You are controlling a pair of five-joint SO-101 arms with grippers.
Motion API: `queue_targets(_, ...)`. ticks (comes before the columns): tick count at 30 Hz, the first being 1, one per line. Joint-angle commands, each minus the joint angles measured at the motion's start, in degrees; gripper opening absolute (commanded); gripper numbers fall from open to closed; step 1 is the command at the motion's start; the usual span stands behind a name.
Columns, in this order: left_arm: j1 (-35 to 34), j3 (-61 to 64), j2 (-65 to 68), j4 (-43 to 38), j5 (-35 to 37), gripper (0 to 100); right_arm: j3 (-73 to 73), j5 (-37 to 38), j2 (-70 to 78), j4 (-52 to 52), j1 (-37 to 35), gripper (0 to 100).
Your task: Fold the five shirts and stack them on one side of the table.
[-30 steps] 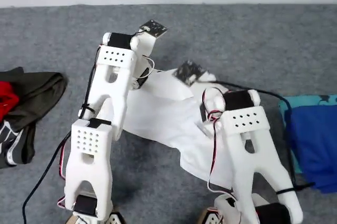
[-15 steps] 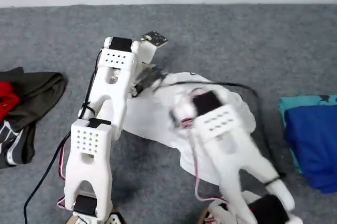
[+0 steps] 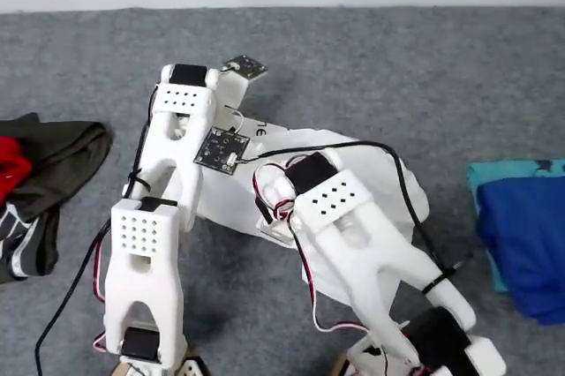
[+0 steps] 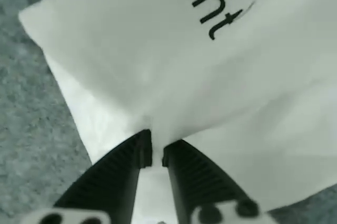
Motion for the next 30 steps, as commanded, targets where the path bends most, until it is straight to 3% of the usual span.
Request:
queue_targets(1, 0.5, -0.4, -1.2, 1.1, -0.6, 1, -1.9, 1.3, 4.4, 0.7, 7.0, 28.4)
queue_targets(7, 0.6, -0.4, -1.2, 1.1, -0.6, 1, -8.4, -1.8, 4.9, 0.4, 24.0, 28.4)
queue_targets(17, 0.4, -0.4, -1.5, 1.1, -0.6, 1, -9.9, -2.7, 4.8, -1.9, 36.5, 28.4)
queue_targets(25, 0.4, -0.7, -1.8, 1.1, -0.4, 1, -12.0, -12.8, 5.1, -6.7, 58.4, 28.4)
queue_targets(30, -0.1, -0.9, -1.8, 1.1, -0.4, 1, -10.8, -14.2, 10.1, -6.1, 65.4, 28.4)
